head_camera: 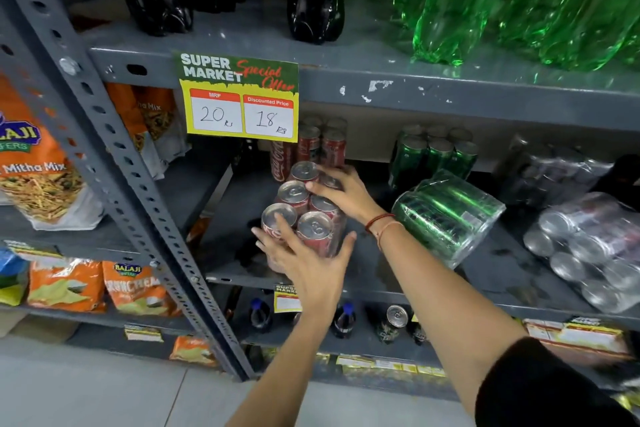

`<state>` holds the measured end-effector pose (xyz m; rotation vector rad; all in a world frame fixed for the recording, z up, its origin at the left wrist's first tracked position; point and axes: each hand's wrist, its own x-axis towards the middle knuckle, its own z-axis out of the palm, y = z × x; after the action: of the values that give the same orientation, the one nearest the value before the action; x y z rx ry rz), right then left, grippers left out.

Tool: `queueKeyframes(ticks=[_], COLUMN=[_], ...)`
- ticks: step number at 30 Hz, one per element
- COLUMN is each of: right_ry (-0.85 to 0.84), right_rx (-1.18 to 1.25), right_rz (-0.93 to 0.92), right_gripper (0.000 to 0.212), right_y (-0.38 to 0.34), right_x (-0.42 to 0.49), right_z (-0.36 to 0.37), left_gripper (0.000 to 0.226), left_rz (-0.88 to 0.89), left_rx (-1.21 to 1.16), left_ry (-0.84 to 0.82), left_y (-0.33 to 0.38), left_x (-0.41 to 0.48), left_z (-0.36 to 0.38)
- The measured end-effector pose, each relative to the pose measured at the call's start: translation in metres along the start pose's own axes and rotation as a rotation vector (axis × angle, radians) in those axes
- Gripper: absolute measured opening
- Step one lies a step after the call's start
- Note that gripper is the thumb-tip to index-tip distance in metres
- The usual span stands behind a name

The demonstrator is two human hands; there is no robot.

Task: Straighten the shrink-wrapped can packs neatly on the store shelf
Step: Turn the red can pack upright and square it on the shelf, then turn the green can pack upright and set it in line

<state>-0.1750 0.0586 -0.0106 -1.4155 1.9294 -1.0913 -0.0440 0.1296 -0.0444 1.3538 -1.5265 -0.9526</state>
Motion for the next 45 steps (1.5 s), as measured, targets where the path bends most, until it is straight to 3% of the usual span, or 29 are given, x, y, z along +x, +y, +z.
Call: queueKeyframes(ticks=[6,15,18,24,30,33,35,36,38,41,45], right_ry=[0.096,0.386,0.499,0.522,0.365,0.427,0.523,0.569,0.626,0.614,0.441], right_rx=[-0.112,-0.051,-0.074,-0.127,-0.014,0.004,-0.017,-0.031,-0.070,-0.174,-0.375], right_rz=[0.026,0.064,0.087,0.110,-0.008,-0.040,-0.023,-0.009,0.024,0.126,0.249], right_gripper=[0.068,0.088,0.086,0.084,0.077,0.076,0.074,0.073,0.073,0.077,0.091], right_y=[0.012,0.000,-0.009,-0.013,0.002,0.016,0.027,0.033,0.048,0.072,0.103], right_x=[-0.007,-0.063,-0.070,-0.072,-0.083,-0.091,-0.093,-0.094,-0.097,-0.103,-0.102], right_z=[-0.002,0.054,0.070,0.069,0.040,0.004,-0.030,-0.047,-0.082,-0.129,-0.174], left_gripper=[0.110,0.105,0.105,0.103,0.104,0.087,0.057,0.047,0.046,0.070,0.105], left_rz=[0.106,0.150,0.201,0.212,0.185,0.322,0.473,0.512,0.502,0.249,-0.031], left_rx=[-0.014,0.114,0.238,0.254,0.361,0.361,0.187,0.100,-0.018,-0.075,0.058], left_ry=[-0.122,-0.702,-0.729,-0.798,-0.663,-0.314,-0.050,-0.034,-0.211,-0.532,-0.708], left_y=[-0.026,-0.031,-0.025,-0.023,-0.017,-0.003,0.011,0.019,0.032,0.045,0.061], left_x=[0.044,0.155,0.169,0.175,0.148,0.101,0.051,0.025,-0.018,-0.046,-0.036], left_z=[-0.029,-0.096,-0.094,-0.094,-0.090,-0.079,-0.059,-0.045,-0.011,0.040,0.093])
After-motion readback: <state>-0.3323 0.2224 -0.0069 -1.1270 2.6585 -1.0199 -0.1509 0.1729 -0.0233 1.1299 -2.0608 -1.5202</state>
